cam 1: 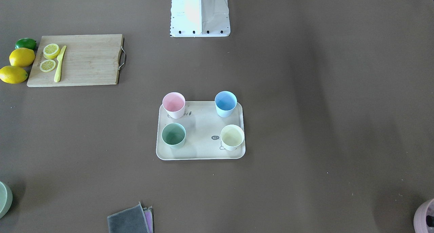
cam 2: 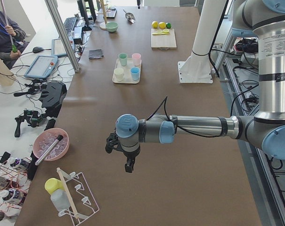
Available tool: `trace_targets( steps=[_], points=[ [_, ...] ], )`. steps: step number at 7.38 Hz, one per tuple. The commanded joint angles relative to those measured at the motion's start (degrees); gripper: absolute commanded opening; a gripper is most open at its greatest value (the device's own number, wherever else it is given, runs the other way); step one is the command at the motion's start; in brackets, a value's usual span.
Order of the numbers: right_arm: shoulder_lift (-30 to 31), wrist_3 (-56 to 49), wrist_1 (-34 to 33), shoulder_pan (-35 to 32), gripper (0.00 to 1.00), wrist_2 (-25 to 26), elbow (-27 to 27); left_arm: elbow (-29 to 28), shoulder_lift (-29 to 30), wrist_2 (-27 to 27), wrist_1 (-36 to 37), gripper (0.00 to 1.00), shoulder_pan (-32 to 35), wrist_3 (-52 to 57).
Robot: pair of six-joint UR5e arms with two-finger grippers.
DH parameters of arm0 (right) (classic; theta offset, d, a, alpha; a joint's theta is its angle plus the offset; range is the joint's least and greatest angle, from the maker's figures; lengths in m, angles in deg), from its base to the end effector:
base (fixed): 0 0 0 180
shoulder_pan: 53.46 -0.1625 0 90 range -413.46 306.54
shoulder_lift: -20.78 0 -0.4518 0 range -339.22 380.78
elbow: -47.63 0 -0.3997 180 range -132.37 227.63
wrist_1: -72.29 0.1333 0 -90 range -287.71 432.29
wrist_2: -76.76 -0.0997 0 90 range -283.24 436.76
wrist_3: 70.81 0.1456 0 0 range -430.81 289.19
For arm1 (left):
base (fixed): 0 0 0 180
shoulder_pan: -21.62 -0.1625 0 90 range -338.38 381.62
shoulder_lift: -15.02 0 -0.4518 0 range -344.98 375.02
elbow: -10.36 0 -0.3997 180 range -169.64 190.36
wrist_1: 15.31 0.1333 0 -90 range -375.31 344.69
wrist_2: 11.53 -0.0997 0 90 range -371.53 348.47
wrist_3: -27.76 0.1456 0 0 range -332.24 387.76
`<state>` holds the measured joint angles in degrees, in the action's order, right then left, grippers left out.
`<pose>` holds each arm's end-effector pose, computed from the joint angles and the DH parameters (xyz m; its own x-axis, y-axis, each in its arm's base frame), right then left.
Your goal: Place all cups on tray
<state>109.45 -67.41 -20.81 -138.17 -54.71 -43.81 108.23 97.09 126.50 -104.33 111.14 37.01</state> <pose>-0.0102 -0.5100 0.7045 0.7506 -0.0061 0.6607 0.0478 0.9978 -0.0450 -0.0214 -0.4355 0.7096 0.6588 0.1529 -0.7366 -0.1158 0.9881 0.1016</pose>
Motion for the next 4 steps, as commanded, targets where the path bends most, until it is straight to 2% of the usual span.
trace_targets(
  steps=[1,4],
  points=[
    [0.4,0.2,-0.8,0.2,1.00,-0.9,-3.4,0.2,-2.2,3.0,-0.4,0.98,0.1,0.1],
    [1.1,0.1,-0.6,0.0,1.00,-0.7,-4.3,0.3,-1.7,2.8,-0.6,0.98,1.3,0.2]
  ],
)
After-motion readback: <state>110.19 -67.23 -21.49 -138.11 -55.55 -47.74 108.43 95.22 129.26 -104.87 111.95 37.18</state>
